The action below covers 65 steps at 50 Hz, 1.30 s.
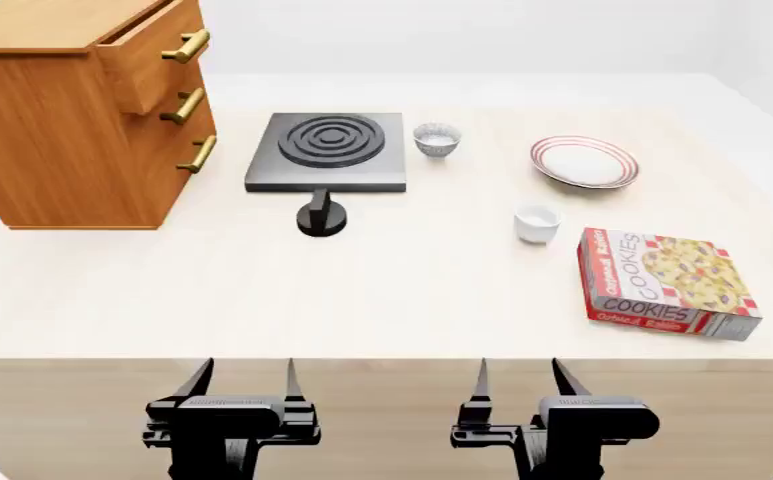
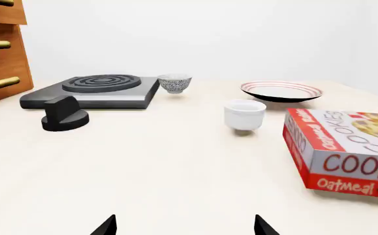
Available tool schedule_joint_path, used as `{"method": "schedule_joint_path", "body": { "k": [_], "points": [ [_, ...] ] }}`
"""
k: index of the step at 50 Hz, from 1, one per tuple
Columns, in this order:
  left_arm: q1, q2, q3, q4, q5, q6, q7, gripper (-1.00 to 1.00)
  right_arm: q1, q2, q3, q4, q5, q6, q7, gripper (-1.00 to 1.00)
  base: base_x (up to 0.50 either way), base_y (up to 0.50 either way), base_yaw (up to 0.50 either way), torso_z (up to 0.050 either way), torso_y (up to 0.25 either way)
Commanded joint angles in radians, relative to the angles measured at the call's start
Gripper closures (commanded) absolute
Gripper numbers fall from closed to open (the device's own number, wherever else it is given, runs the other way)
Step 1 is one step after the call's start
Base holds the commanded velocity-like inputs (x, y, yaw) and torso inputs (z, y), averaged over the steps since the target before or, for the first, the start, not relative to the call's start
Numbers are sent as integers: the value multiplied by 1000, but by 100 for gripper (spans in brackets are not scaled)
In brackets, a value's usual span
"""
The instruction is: Pick the akita bowl next to the cookies box and place it on the plate.
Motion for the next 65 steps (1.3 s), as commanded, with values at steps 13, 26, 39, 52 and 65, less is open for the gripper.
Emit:
{"method": "schedule_joint_path", "body": {
  "k": [13, 26, 39, 52, 65],
  "points": [
    [-10, -48, 56, -22, -52, 17, -54, -100, 4, 49, -63, -12, 42, 25, 60, -100, 0, 0, 0, 0, 0],
    [13, -115, 21, 329, -118, -141, -85, -100, 7, 115, 3, -427, 176, 247, 73, -100, 0, 0, 0, 0, 0],
    [-2, -230, -221, 952, -232, -442, -189, -100, 58, 217, 291, -897, 426, 449, 161, -100, 0, 0, 0, 0, 0],
    [32, -247, -290, 991, -239, -404, -210, -100, 46, 225, 338, -931, 484, 433, 166, -100, 0, 0, 0, 0, 0],
    [47, -253, -284, 988, -239, -383, -218, -100, 35, 234, 331, -926, 496, 424, 168, -100, -33, -250, 0, 0, 0]
  ]
}}
